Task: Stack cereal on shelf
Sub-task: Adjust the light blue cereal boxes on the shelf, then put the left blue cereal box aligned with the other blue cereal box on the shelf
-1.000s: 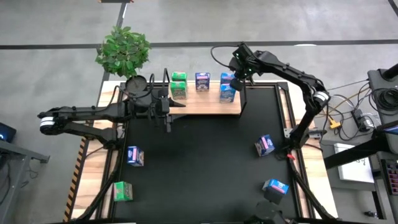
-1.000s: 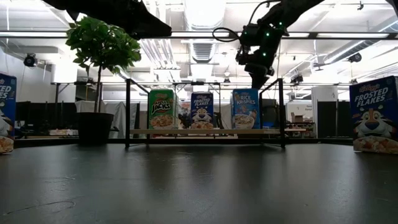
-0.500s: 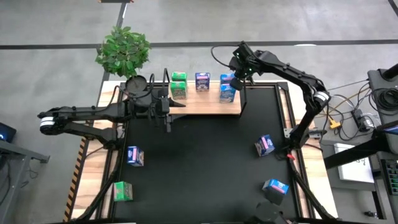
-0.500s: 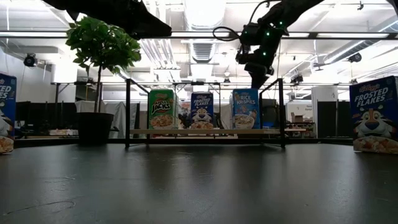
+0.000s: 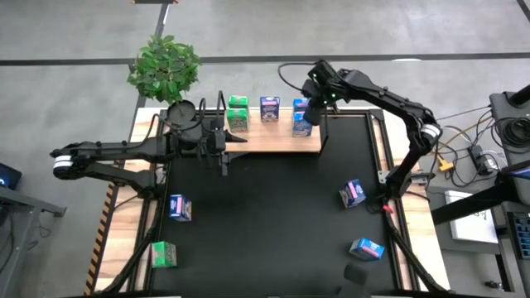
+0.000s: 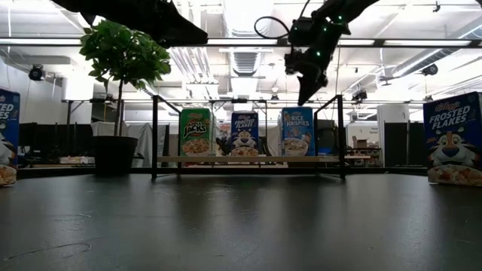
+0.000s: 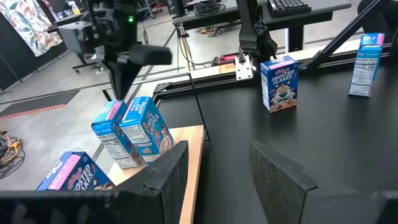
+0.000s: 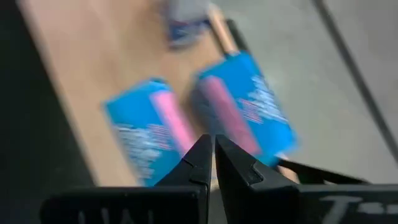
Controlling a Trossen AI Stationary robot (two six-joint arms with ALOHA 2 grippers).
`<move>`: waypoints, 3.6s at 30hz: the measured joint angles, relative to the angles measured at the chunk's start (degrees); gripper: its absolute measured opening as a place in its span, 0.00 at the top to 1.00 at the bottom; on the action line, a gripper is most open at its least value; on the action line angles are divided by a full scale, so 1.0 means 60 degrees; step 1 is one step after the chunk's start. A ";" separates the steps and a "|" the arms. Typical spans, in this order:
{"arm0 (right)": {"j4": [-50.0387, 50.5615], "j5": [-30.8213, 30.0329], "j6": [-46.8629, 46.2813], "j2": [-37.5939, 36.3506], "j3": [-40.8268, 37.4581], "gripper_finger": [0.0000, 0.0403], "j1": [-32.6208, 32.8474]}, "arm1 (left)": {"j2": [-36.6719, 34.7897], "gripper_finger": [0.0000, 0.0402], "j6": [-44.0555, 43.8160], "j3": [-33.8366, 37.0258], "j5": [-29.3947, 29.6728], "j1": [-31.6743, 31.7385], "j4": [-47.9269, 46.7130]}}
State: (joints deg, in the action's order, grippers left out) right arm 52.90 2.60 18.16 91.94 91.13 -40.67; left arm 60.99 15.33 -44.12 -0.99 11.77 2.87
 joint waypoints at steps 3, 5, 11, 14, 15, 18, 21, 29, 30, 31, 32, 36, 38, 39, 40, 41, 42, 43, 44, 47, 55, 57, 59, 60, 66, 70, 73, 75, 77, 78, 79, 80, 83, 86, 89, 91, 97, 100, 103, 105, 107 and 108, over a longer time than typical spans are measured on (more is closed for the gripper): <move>-0.0095 0.0536 0.0151 -0.0004 -0.0005 0.97 0.0192 | 0.0000 0.62 0.0000 0.0000 0.0000 0.0000 0.0004; -0.0328 0.0571 0.0162 0.0004 -0.0030 0.97 0.0306 | 0.0000 0.62 0.0000 0.0000 0.0000 0.0000 0.0004; -0.0442 0.0571 0.0158 0.0263 -0.0066 0.97 0.0405 | 0.0000 0.62 0.0000 0.0000 0.0000 0.0000 0.0004; -0.0459 0.0567 0.0114 0.0383 -0.0084 0.97 0.0401 | -0.0001 0.62 0.0000 0.0000 0.0000 0.0000 -0.0011; -0.0459 0.0567 0.0100 0.0421 -0.0084 0.97 0.0401 | 0.0000 0.62 0.0000 0.0000 0.0000 0.0000 -0.0024; -0.0453 0.0537 -0.0062 0.0448 -0.0087 0.97 0.0401 | 0.0000 0.62 0.0000 0.0000 0.0000 0.0000 -0.0069; -0.0444 0.0487 -0.0119 0.0443 -0.0087 0.97 0.0401 | -0.0002 0.62 0.0000 0.0000 0.0000 0.0000 -0.0068; -0.0364 0.0217 -0.0246 0.0412 -0.0091 0.97 0.0401 | 0.0000 0.62 -0.0004 0.0000 0.0000 0.0000 -0.0066; -0.0364 0.0217 -0.0242 0.0412 -0.0091 0.97 0.0401 | -0.0004 0.62 -0.0004 0.0000 0.0000 0.0000 -0.0066; -0.0364 0.0217 -0.0229 0.0412 -0.0091 0.97 0.0401 | -0.0001 0.62 -0.0004 0.0000 0.0000 0.0000 -0.0066; -0.0364 0.0217 -0.0211 0.0412 -0.0091 0.97 0.0401 | -0.0001 0.62 -0.0004 0.0000 0.0000 0.0000 -0.0066; -0.0352 0.0217 -0.0246 0.0347 -0.0098 0.97 0.0401 | -0.0002 0.62 -0.0004 0.0000 0.0000 0.0000 -0.0062; -0.0328 0.0214 -0.0246 0.0284 -0.0095 0.97 0.0405 | -0.0002 0.62 -0.0058 0.0000 0.0000 0.0000 -0.0062; -0.0321 0.0214 -0.0246 0.0248 -0.0082 0.97 0.0408 | 0.0000 0.62 -0.0094 0.0000 0.0000 0.0000 -0.0062; -0.0313 0.0207 -0.0246 0.0208 -0.0060 0.97 0.0422 | -0.0002 0.62 -0.0143 0.0000 0.0001 0.0000 -0.0062; -0.0311 0.0209 -0.0251 0.0159 -0.0028 0.97 0.0423 | -0.0003 0.62 -0.0197 0.0000 0.0009 0.0000 -0.0062; -0.0319 0.0210 -0.0277 0.0094 -0.0001 0.97 0.0427 | -0.0002 0.62 -0.0263 0.0000 0.0033 0.0000 -0.0062; -0.0331 0.0210 -0.0282 0.0015 0.0013 0.97 0.0440 | -0.0002 0.62 -0.0377 0.0000 0.0068 0.0000 -0.0066; -0.0342 0.0210 -0.0279 -0.0066 0.0022 0.97 0.0458 | -0.0004 0.62 -0.0517 0.0000 0.0087 0.0000 -0.0077; -0.0336 0.0217 -0.0275 -0.0305 0.0025 0.97 0.0528 | -0.0004 0.62 -0.1058 0.0000 0.0375 -0.0015 -0.0223; -0.0369 0.0332 -0.0149 -0.0858 -0.0150 0.97 0.1469 | 0.0140 0.62 -0.3996 -0.1393 0.1020 -0.0046 -0.4028; -0.0418 0.0334 -0.0083 -0.0974 -0.0284 0.97 0.1839 | 0.0290 0.62 -0.5012 -0.1810 0.1085 -0.0144 -0.5334; -0.0604 0.0345 -0.0010 -0.1107 -0.0491 0.97 0.2203 | 0.0407 0.62 -0.5936 -0.2080 0.1029 -0.0357 -0.6391; -0.0722 0.0349 0.0068 -0.1161 -0.0606 0.97 0.2400 | 0.0428 0.62 -0.6535 -0.2170 0.1006 -0.0510 -0.6970; -0.1133 0.0327 0.0384 -0.1399 -0.1089 0.97 0.3257 | 0.0419 0.62 -1.0008 -0.2652 0.1049 -0.1944 -0.9623; -0.1401 0.0319 0.0486 -0.1558 -0.1250 0.97 0.3587 | 0.0419 0.62 -1.2240 -0.2939 0.1402 -0.2893 -1.1487; -0.1451 0.0319 0.0563 -0.1597 -0.1257 0.97 0.3738 | 0.0407 0.58 -1.3929 -0.2976 0.1359 -0.3619 -1.2377; -0.1450 0.0319 0.0627 -0.1606 -0.1257 0.97 0.3806 | 0.0393 0.54 -1.4822 -0.2980 0.1257 -0.4195 -1.2603; -0.1450 0.0316 0.0657 -0.1604 -0.1260 0.97 0.3863 | 0.0393 0.48 -1.5560 -0.2977 0.1291 -0.4751 -1.2745; -0.1450 0.0316 0.0657 -0.1603 -0.1262 0.97 0.3865 | 0.0393 0.45 -1.5875 -0.2962 0.1312 -0.4996 -1.2822; -0.1450 0.0318 0.0657 -0.1603 -0.1264 0.97 0.3869 | 0.0420 0.42 -1.6229 -0.2958 0.1332 -0.5250 -1.3006; -0.1446 0.0316 0.0657 -0.1603 -0.1264 0.97 0.3868 | 0.0441 0.39 -1.6571 -0.2956 0.1335 -0.5495 -1.3296; -0.1446 0.0312 0.0654 -0.1603 -0.1266 0.97 0.3865 | 0.0446 0.30 -1.7829 -0.2943 0.1323 -0.6328 -1.4297; -0.1438 0.0312 0.0626 -0.1603 -0.1285 0.97 0.3865 | 0.0437 0.24 -1.9047 -0.2943 0.1482 -0.7139 -1.4997; -0.1435 0.0316 0.0577 -0.1606 -0.1297 0.97 0.3865 | 0.0484 0.22 -1.9875 -0.2937 0.1755 -0.7775 -1.5116; -0.1432 0.0316 0.0570 -0.1606 -0.1300 0.97 0.3865 | 0.0554 0.22 -2.0298 -0.2860 0.1818 -0.8106 -1.5090; -0.1424 0.0316 0.0482 -0.1606 -0.1300 0.97 0.3865 | 0.1061 0.22 -2.1144 -0.2674 0.1828 -0.8705 -1.5116; -0.1421 0.0316 0.0486 -0.1606 -0.1300 0.97 0.3865 | 0.1396 0.22 -2.1192 -0.2674 0.1829 -0.8728 -1.4979; -0.1402 0.0316 0.0482 -0.1606 -0.1300 0.97 0.3865 | 0.1718 0.22 -2.1179 -0.2674 0.1829 -0.8728 -1.4983; -0.1386 0.0316 0.0486 -0.1606 -0.1306 0.97 0.3865 | 0.1921 0.22 -2.1175 -0.2674 0.1829 -0.8728 -1.4978; -0.1385 0.0316 0.0483 -0.1607 -0.1321 0.97 0.3865 | 0.2073 0.22 -2.1172 -0.2676 0.1829 -0.8728 -1.4976; -0.1371 0.0316 0.0482 -0.1609 -0.1326 0.97 0.3865 | 0.2147 0.23 -2.1172 -0.2677 0.1829 -0.8728 -1.4983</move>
State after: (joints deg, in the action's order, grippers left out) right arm 44.68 4.49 21.05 82.29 83.18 -17.47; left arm 73.88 -111.70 -60.18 9.98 -40.60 -87.02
